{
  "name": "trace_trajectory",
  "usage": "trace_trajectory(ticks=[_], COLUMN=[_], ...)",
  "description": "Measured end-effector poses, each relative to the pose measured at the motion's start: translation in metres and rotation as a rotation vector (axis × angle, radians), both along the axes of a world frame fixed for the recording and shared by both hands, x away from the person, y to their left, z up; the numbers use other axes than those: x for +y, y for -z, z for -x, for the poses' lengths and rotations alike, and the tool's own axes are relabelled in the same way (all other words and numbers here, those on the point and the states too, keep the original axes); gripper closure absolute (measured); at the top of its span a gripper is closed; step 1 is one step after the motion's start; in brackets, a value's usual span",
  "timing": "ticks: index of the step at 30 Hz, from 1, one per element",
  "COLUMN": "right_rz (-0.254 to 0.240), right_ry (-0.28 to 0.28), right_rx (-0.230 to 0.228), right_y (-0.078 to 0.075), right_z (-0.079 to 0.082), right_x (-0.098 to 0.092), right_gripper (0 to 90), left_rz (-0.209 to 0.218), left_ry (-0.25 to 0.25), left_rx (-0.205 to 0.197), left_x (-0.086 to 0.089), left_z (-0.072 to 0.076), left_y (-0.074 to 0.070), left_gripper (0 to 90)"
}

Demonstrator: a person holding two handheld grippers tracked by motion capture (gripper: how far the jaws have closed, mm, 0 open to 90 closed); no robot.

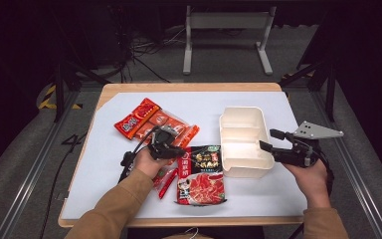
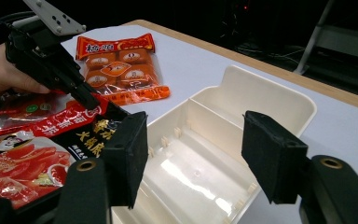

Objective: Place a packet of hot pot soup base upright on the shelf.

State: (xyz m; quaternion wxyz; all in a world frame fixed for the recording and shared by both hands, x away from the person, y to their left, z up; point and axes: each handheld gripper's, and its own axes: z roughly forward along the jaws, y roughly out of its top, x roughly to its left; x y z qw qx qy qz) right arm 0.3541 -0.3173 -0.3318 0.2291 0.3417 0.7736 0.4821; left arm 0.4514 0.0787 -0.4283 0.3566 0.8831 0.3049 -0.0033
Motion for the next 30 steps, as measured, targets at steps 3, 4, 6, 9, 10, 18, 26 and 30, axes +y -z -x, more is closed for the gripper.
trace_trajectory(ticks=[3,4,6,9,10,18,26,30], right_rz=[0.001,0.0,-0.002,0.0,-0.002,-0.002,-0.003,-0.005], right_ry=[-0.001,0.0,0.001,0.002,0.001,0.001,0.001,0.0], right_rx=[-0.001,-0.002,-0.003,-0.006,-0.006,-0.014,-0.02,-0.023], right_y=[-0.001,-0.001,-0.002,-0.002,-0.003,-0.004,-0.006,-0.007], right_z=[0.001,0.001,0.001,0.001,0.001,0.002,0.002,0.003], right_x=[-0.001,-0.001,-0.001,-0.002,-0.002,-0.001,-0.001,-0.001], right_gripper=[43.6,43.9,44.1,44.6,44.7,45.1,45.5,45.8], left_rz=[0.014,0.016,0.019,0.019,0.019,0.058,0.121,0.141], left_ry=[-0.009,-0.004,-0.003,-0.007,-0.004,0.004,0.001,0.019], left_rx=[0.005,0.006,0.005,-0.007,-0.013,-0.082,-0.158,-0.195], left_x=[0.001,0.002,0.003,0.004,0.004,0.011,0.019,0.021], left_z=[0.001,0.001,0.002,0.005,0.006,0.021,0.039,0.046], left_y=[-0.003,-0.004,-0.006,-0.011,-0.013,-0.034,-0.059,-0.071], left_gripper=[85.1,85.4,85.7,85.8,85.9,86.3,86.7,86.8])
